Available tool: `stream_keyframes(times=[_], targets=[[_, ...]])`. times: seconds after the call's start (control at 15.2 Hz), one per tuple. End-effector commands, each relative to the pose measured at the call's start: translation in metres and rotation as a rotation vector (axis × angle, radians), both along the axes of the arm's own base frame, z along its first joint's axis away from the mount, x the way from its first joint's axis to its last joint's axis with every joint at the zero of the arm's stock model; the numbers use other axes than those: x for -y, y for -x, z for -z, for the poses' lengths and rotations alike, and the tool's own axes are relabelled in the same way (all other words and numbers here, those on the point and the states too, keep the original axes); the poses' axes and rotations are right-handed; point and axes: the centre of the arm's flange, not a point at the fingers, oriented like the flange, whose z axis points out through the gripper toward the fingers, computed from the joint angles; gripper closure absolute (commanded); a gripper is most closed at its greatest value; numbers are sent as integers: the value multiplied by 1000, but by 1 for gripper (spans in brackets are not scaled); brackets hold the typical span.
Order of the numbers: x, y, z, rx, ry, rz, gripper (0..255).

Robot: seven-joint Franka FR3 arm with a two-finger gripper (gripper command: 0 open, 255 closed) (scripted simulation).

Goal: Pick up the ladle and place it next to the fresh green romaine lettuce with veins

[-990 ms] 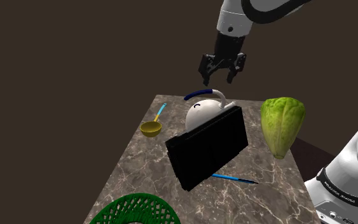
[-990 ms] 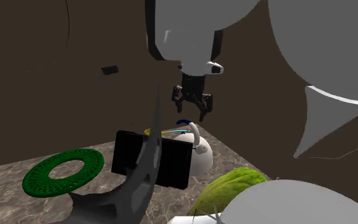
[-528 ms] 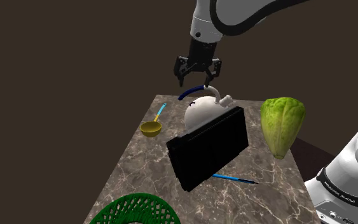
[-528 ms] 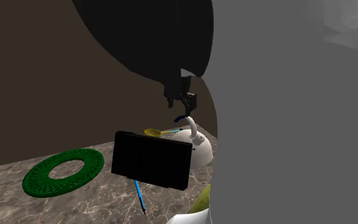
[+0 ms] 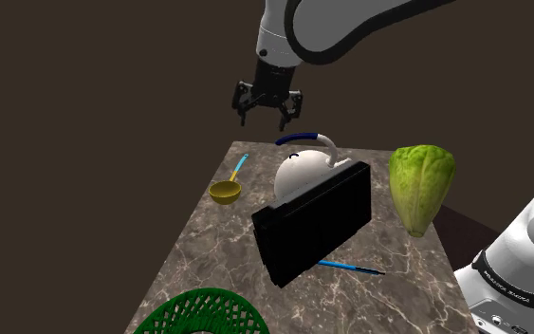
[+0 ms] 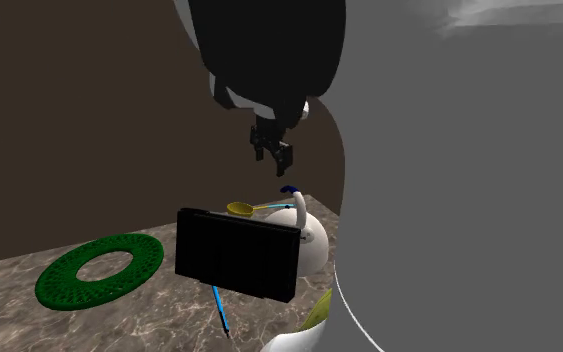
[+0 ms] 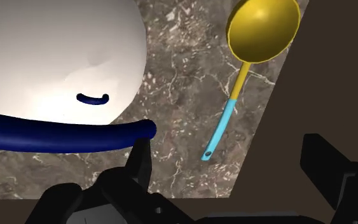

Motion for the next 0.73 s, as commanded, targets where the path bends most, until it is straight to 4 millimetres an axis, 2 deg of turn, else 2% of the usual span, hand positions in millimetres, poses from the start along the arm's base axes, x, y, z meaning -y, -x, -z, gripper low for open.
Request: stream_keyframes(times=[0.0,0.66], targets=[[-5,-15,17,-30,-12,33,0],[-44,-93,125,-188,-77,210,0]])
